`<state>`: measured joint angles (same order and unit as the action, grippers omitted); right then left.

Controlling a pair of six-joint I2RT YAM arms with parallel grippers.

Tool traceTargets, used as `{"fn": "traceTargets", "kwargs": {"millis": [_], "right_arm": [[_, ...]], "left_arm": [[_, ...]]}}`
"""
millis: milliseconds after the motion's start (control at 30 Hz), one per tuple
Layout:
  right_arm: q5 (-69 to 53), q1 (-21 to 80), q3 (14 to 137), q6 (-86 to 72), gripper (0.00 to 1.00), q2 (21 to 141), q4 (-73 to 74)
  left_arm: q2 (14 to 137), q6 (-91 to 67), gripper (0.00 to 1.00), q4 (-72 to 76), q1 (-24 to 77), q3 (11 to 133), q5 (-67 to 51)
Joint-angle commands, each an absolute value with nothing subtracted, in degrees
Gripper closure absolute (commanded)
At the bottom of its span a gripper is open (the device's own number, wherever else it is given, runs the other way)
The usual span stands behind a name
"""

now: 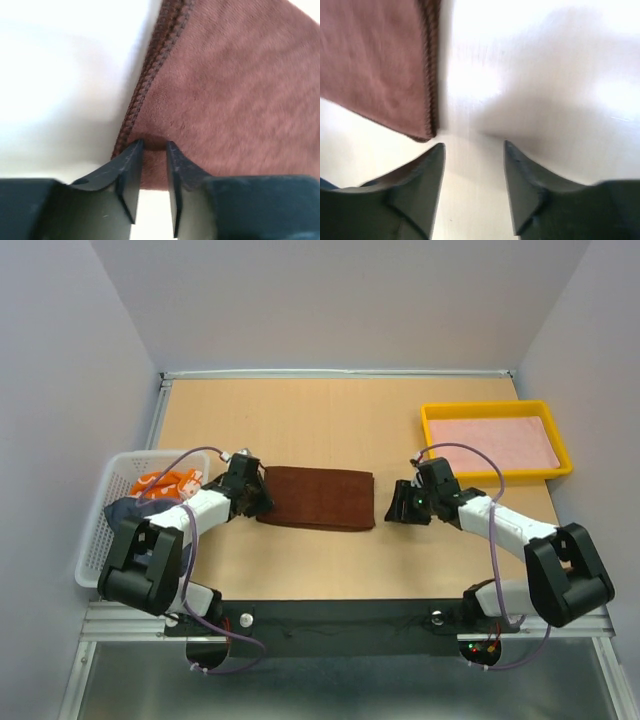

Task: Fold and stack the towels
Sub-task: Fold the towel, then neatly place the folded towel into the bin

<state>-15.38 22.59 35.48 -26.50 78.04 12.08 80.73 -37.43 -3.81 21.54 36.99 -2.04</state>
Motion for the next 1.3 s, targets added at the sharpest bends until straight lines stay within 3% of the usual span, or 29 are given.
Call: {"fn": "traceTargets", "kwargs": {"millis": [0, 33, 100, 167, 200, 300, 367, 533, 667, 700, 867, 1267], "right_arm": [[-9.07, 22.68, 37.87, -27.07, 0.40, 72.61, 14.84], [-7.83, 22.68, 38.58, -26.46, 0.28, 71.55, 15.64], [-3.18, 22.50, 40.16, -26.02, 0.21, 70.32, 18.54], [-0.28, 21.54, 41.31, -25.23, 0.13, 68.12, 20.03], [1.82, 21.10, 41.40, -25.14, 0.03, 67.42, 20.39], [3.69, 18.55, 40.52, -25.31, 0.00, 65.22, 21.18], [3.78, 16.62, 40.00, -25.84, 0.00, 64.43, 21.36], [4.31, 14.94, 38.94, -25.66, 0.00, 63.89, 21.44], [4.13, 14.85, 37.97, -25.93, 0.00, 63.72, 21.45], [4.39, 14.77, 37.62, -26.01, 0.00, 63.55, 21.71], [4.22, 14.59, 36.48, -26.63, 0.00, 62.23, 21.88], [3.69, 14.59, 35.95, -26.37, 0.00, 61.61, 21.71]], "left_arm": [[79.10, -31.56, 0.59, -10.81, 19.86, 39.10, 2.90], [79.10, -30.77, 0.52, -11.25, 19.95, 39.98, 2.47], [77.70, -29.01, 0.45, -11.51, 21.52, 42.27, 3.16], [75.34, -27.26, 0.32, -11.86, 26.16, 44.46, 5.43], [74.54, -25.59, 0.26, -11.95, 28.37, 45.34, 6.58], [72.34, -23.39, 0.09, -12.04, 38.97, 48.95, 11.58], [72.60, -22.86, 0.07, -11.87, 44.01, 51.57, 12.39], [82.33, -18.90, 0.10, -12.74, 58.68, 58.78, 17.22], [94.37, -16.26, 0.20, -16.51, 65.11, 68.71, 21.17], [98.57, -15.74, 0.24, -18.18, 65.82, 70.30, 22.57], [107.04, -13.54, 0.25, -20.30, 67.41, 76.63, 23.73], [113.11, -5.19, 0.25, -20.04, 67.41, 78.14, 23.56]]}}
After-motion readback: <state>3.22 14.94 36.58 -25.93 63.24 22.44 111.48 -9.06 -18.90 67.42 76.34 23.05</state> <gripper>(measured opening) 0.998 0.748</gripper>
